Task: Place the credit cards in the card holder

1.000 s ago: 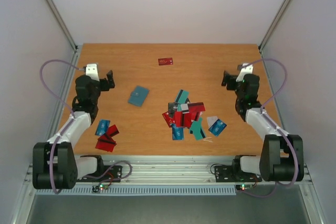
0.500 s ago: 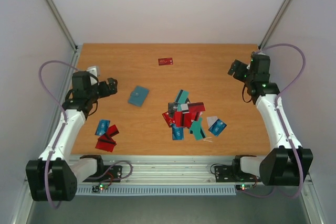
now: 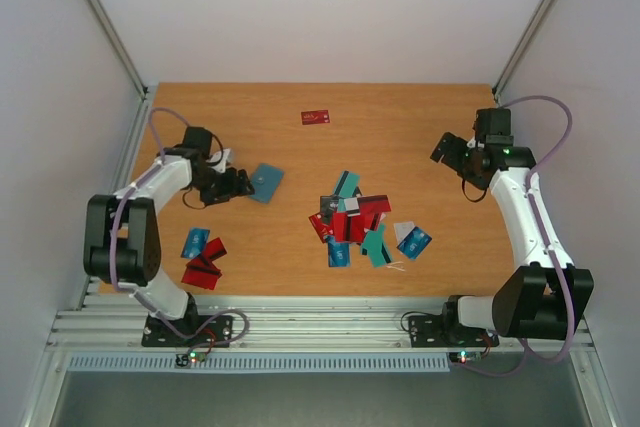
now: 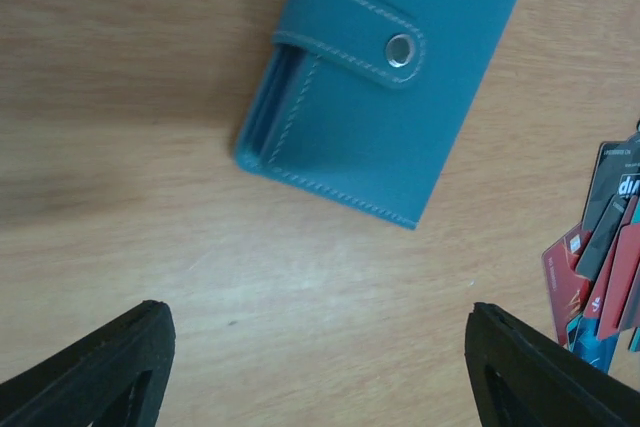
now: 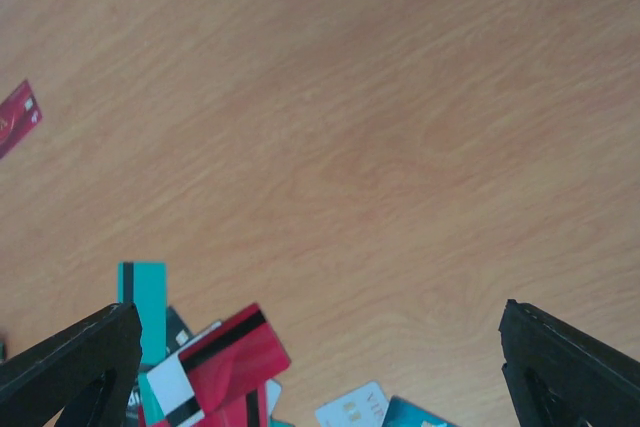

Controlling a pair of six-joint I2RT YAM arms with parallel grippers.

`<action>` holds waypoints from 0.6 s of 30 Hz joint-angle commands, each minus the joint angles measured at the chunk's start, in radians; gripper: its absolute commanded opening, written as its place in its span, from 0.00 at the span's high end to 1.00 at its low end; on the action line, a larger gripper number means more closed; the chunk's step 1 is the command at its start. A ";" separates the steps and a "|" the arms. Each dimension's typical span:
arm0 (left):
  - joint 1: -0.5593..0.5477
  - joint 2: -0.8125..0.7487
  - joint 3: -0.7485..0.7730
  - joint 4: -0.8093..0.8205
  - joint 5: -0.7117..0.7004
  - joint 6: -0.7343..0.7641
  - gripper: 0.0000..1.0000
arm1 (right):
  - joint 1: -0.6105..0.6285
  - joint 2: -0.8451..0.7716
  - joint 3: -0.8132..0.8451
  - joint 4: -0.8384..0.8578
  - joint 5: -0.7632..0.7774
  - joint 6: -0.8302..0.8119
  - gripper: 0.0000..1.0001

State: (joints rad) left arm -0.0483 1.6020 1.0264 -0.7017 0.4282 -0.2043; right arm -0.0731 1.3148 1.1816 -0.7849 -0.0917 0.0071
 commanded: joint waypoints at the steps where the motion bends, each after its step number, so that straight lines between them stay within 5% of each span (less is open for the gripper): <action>1: -0.042 0.086 0.096 -0.053 0.007 0.038 0.23 | 0.003 -0.018 -0.011 -0.068 -0.088 0.010 0.02; 18: -0.091 0.264 0.232 -0.101 -0.102 0.052 0.45 | 0.010 -0.046 -0.109 -0.065 -0.150 0.028 0.02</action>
State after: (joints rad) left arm -0.1215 1.8469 1.2064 -0.7673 0.3527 -0.1661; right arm -0.0681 1.2980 1.0939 -0.8360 -0.2218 0.0235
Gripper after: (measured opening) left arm 0.569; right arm 0.986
